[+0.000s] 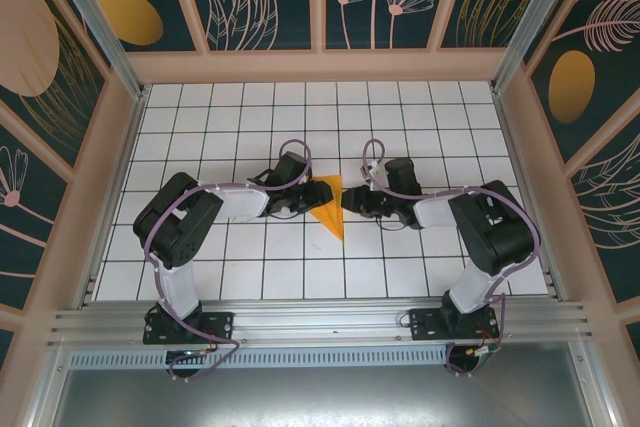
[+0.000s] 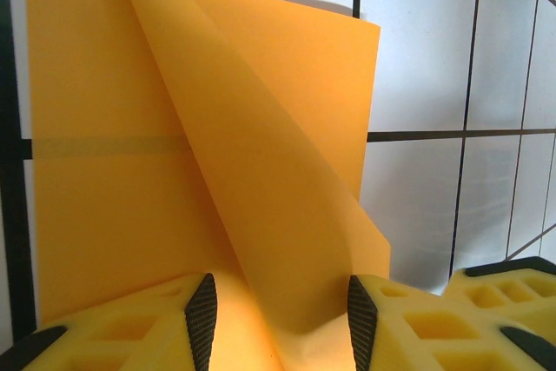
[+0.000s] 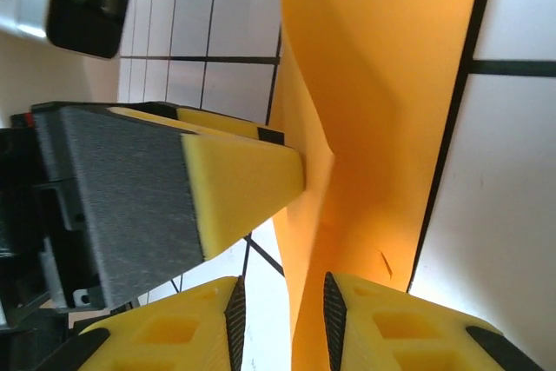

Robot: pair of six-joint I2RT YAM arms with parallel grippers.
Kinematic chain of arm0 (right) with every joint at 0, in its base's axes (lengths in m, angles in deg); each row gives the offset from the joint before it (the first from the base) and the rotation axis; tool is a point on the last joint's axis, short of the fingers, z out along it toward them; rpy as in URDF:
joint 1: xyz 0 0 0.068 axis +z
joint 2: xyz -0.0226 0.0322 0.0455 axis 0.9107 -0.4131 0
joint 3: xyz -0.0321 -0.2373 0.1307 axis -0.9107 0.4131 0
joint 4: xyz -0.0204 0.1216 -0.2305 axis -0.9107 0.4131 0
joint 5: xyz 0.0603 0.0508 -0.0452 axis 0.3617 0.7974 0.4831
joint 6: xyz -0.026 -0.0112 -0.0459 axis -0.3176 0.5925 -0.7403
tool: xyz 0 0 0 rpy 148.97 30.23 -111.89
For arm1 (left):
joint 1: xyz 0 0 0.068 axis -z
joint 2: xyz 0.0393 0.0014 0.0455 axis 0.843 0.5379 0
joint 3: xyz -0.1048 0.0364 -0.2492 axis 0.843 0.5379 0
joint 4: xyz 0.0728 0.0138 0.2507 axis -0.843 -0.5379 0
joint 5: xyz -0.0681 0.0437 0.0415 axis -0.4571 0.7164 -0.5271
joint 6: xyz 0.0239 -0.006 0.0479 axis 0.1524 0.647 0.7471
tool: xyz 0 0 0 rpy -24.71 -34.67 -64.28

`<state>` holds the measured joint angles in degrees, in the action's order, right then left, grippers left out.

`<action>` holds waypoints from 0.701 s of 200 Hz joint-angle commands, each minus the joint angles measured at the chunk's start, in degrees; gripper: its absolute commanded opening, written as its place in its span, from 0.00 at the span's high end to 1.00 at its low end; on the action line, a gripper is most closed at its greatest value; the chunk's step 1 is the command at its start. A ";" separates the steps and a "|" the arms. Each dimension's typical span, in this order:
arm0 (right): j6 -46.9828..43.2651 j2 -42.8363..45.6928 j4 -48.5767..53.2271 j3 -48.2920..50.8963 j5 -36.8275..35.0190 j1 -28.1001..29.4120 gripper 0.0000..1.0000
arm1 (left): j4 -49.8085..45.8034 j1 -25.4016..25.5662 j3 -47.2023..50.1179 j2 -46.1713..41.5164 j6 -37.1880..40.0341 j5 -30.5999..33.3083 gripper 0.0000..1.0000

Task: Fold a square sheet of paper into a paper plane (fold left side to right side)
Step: Fourth fold the wing at the center of the table.

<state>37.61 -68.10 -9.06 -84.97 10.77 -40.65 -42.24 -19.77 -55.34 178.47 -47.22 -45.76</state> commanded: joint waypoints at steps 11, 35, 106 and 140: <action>2.58 -2.64 -3.72 -2.26 2.87 0.26 0.69 | -3.17 0.07 -0.35 1.44 1.55 2.12 0.53; 2.75 -3.75 -3.88 -2.92 3.23 0.55 0.69 | -3.17 0.04 -0.35 1.51 1.54 2.10 0.53; 2.22 -6.35 -2.12 -4.72 2.81 0.99 0.82 | -3.17 0.02 -0.29 1.35 1.57 2.09 0.53; 0.80 -6.28 0.49 -5.04 1.37 1.05 0.95 | -3.30 0.01 -0.10 1.18 1.61 2.18 0.53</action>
<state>40.11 -73.78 -10.39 -88.58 12.61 -40.00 -42.24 -19.77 -55.34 178.47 -47.22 -45.76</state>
